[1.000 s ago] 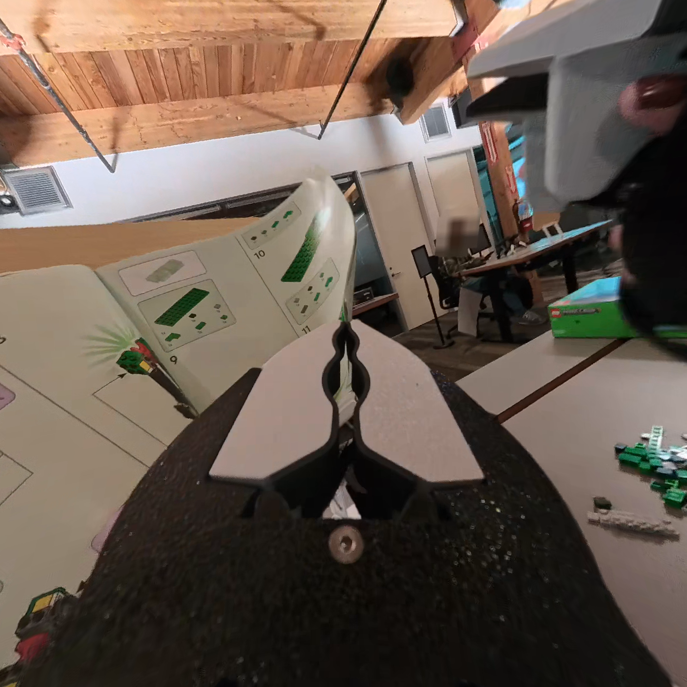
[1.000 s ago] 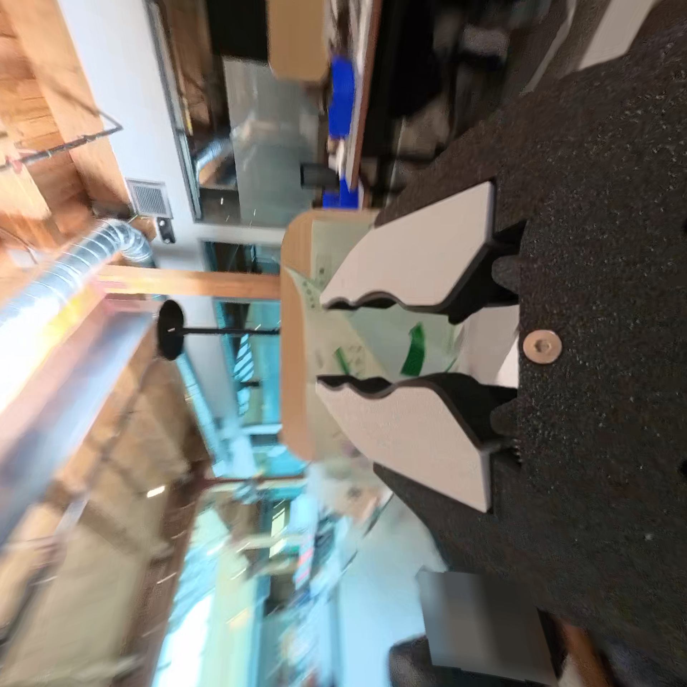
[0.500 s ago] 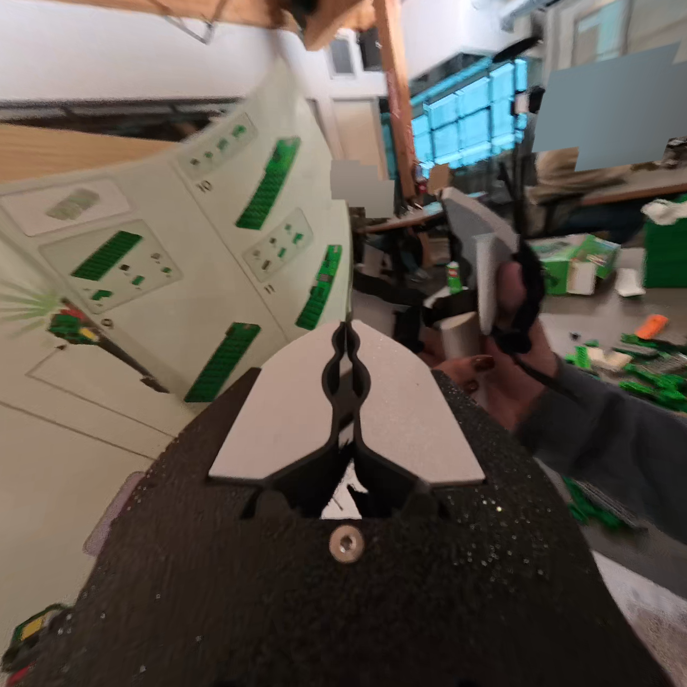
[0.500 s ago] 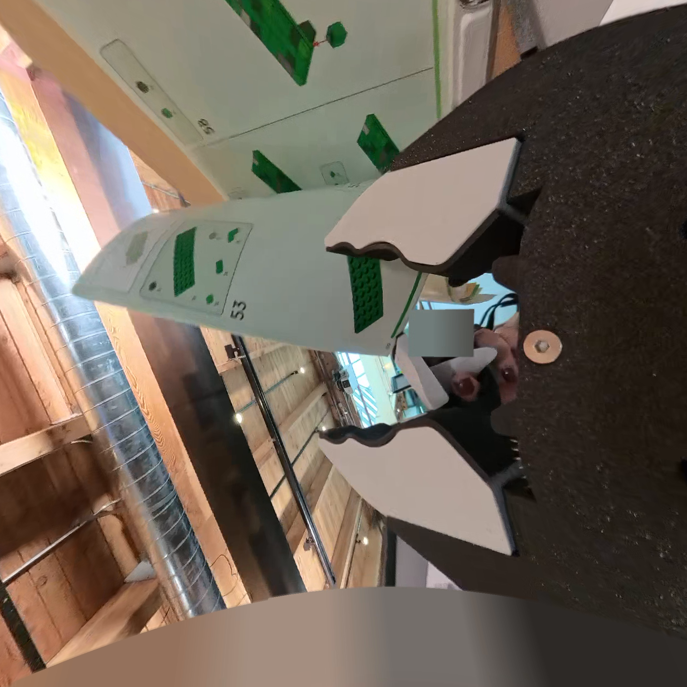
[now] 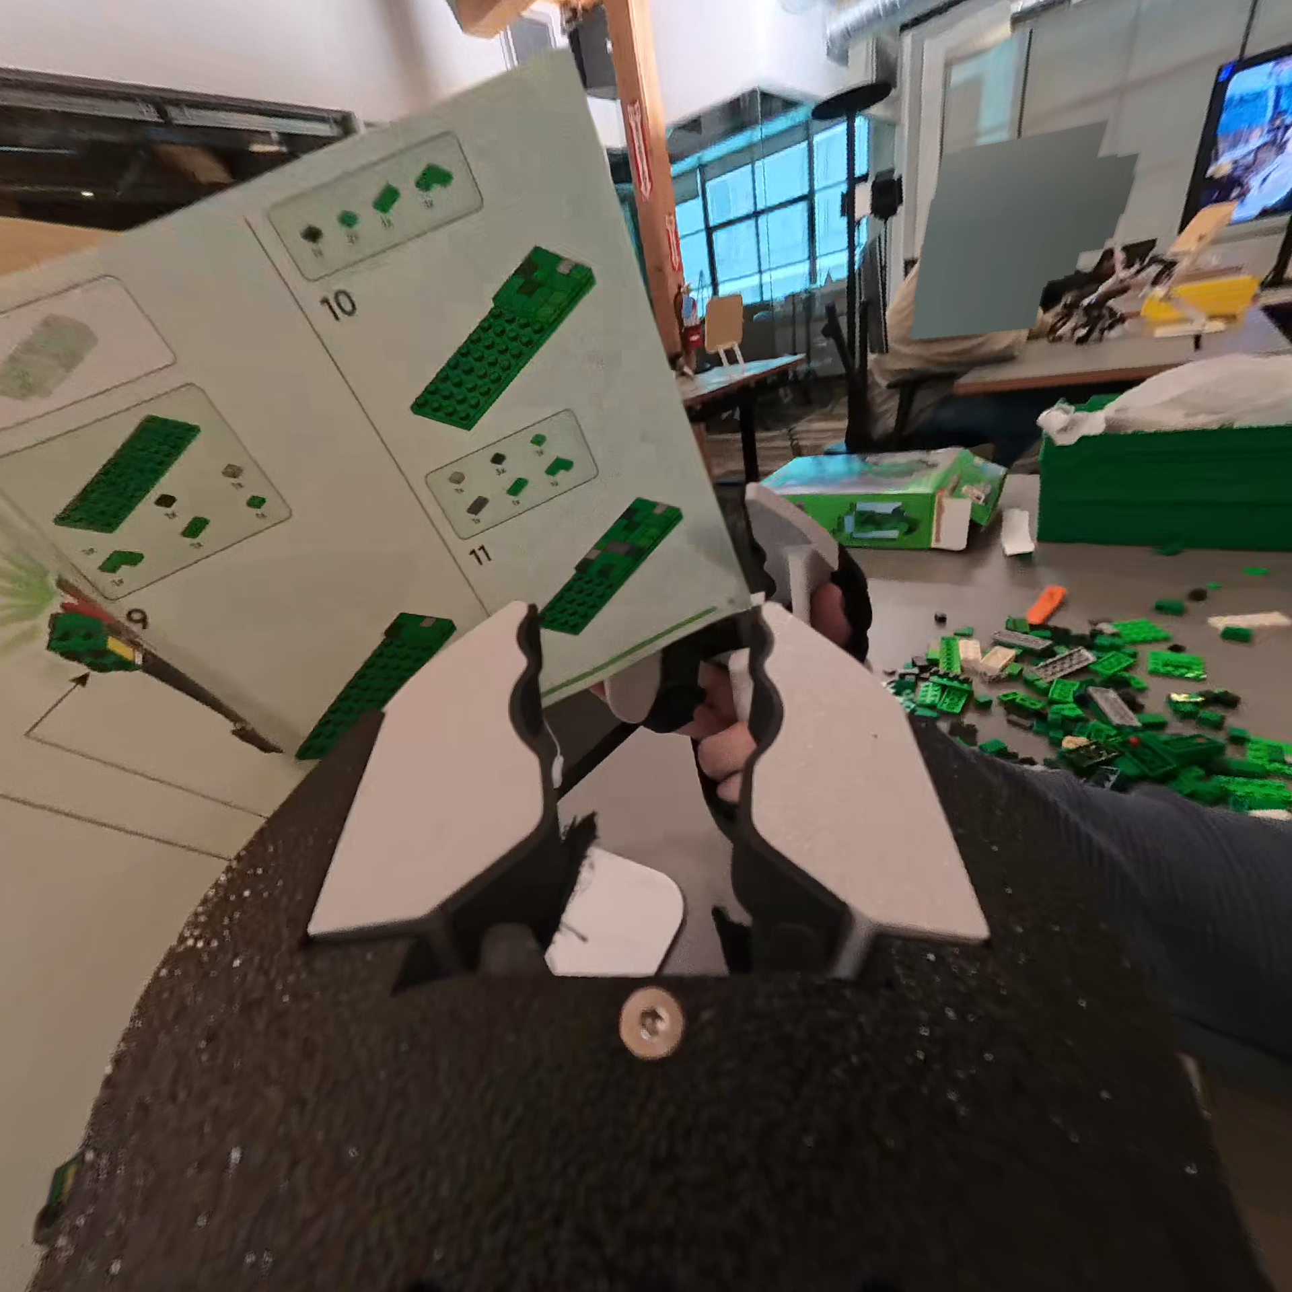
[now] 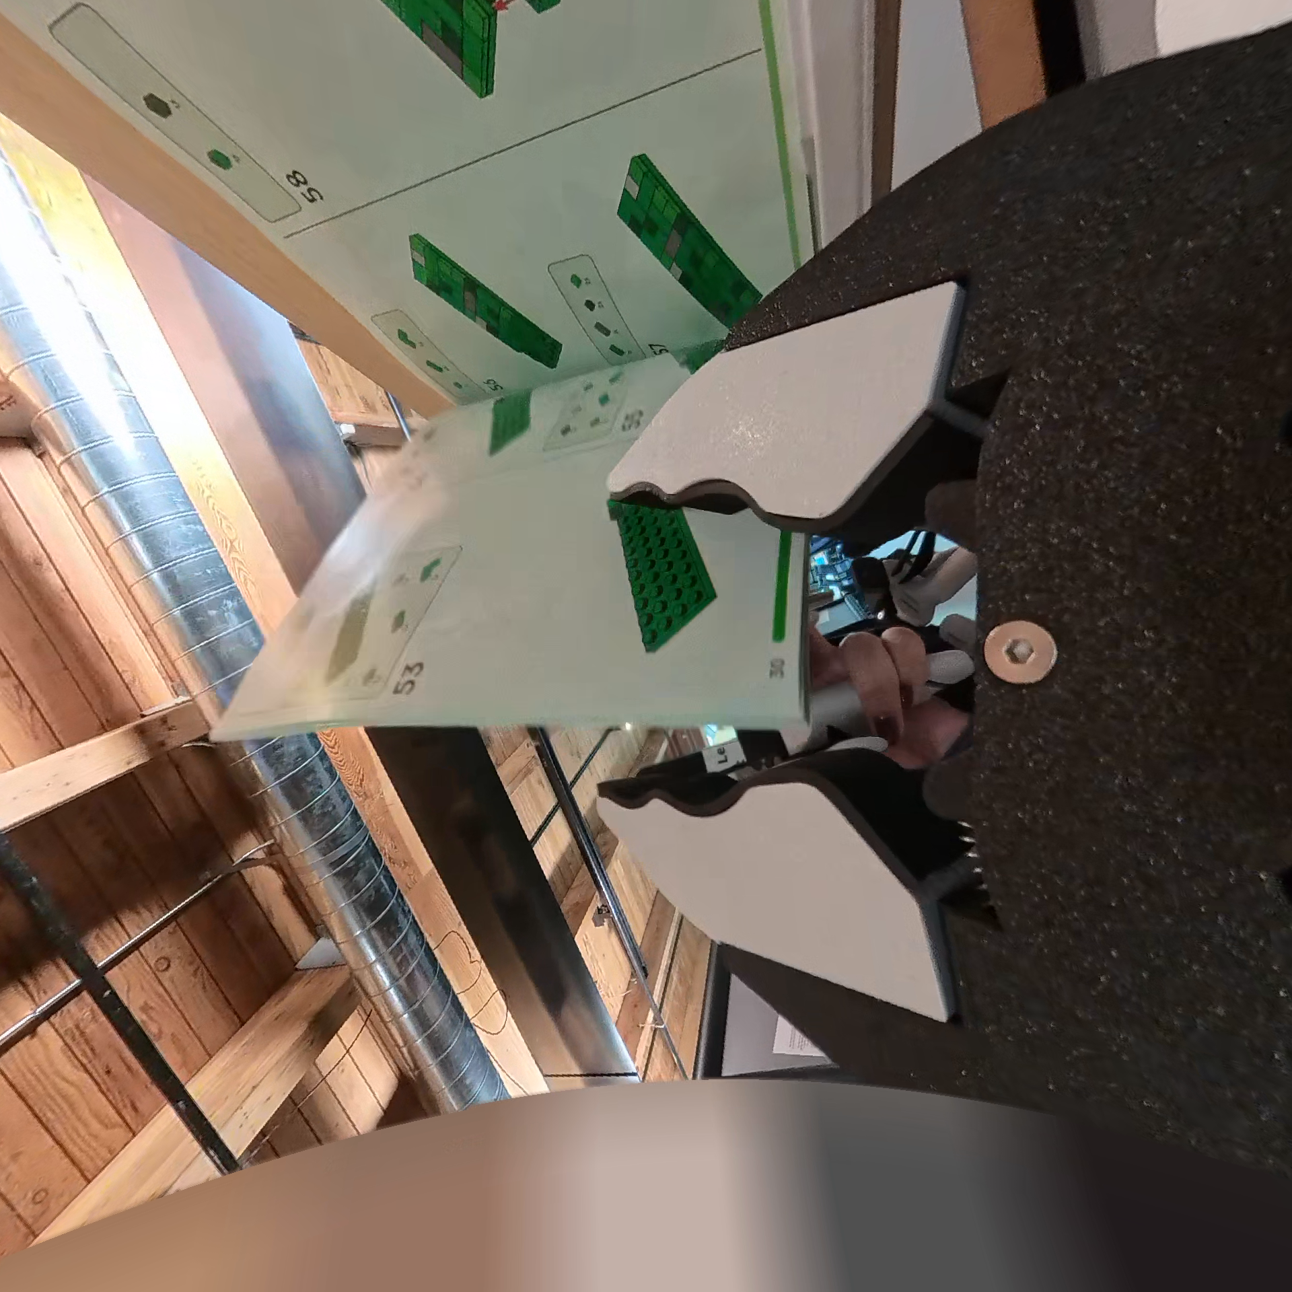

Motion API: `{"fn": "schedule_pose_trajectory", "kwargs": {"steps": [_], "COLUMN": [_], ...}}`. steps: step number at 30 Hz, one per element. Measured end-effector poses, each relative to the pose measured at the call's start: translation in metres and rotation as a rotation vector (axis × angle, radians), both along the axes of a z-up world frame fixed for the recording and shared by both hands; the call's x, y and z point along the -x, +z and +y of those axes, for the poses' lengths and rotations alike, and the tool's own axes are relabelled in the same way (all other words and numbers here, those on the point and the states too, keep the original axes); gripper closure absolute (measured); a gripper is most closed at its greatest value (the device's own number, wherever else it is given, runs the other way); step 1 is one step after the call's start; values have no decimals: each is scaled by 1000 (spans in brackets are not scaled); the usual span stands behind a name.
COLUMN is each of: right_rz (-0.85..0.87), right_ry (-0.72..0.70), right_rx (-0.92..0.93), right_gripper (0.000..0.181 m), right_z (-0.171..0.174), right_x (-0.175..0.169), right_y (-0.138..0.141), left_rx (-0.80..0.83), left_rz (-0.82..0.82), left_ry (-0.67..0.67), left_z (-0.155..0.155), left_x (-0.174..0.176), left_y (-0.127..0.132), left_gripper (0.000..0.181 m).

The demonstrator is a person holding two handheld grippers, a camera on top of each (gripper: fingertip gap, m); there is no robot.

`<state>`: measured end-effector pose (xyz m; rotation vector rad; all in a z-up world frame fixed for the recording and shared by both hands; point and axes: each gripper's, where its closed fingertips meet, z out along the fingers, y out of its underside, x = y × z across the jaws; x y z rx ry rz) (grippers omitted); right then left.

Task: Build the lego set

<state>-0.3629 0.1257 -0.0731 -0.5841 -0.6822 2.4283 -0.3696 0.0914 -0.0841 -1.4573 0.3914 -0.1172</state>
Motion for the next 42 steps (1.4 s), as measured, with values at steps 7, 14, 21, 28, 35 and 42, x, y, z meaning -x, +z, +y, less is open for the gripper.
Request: {"fn": "schedule_pose_trajectory", "kwargs": {"steps": [7,14,21,28,35,42], "right_rz": [37,11,13,-2,-5,5], "right_ry": [37,33,41,43,47,48], "right_rx": [-44,-108,-78,-85,-83,-74], "right_gripper": [116,117,120,121,122,123], "right_z": [-5,-16,-12,-14,-14,-12], "right_x": [-11,-6,-7,-3,-2,-5], "right_y": [0,-3,-3,-5,-5,-4], "left_rx": [-166,-82,-33,-19,-44,-44], "left_rz": [-182,-175,-58,-14,18,16], "left_ry": [84,-7,-65,-104,-95,-124], "left_z": [1,10,14,16,16,13], "left_x": [11,-6,-25,-34,-33,-35], "left_y": [29,17,6,-1,-2,-3], "left_gripper": [132,148,158,159,177,177]}}
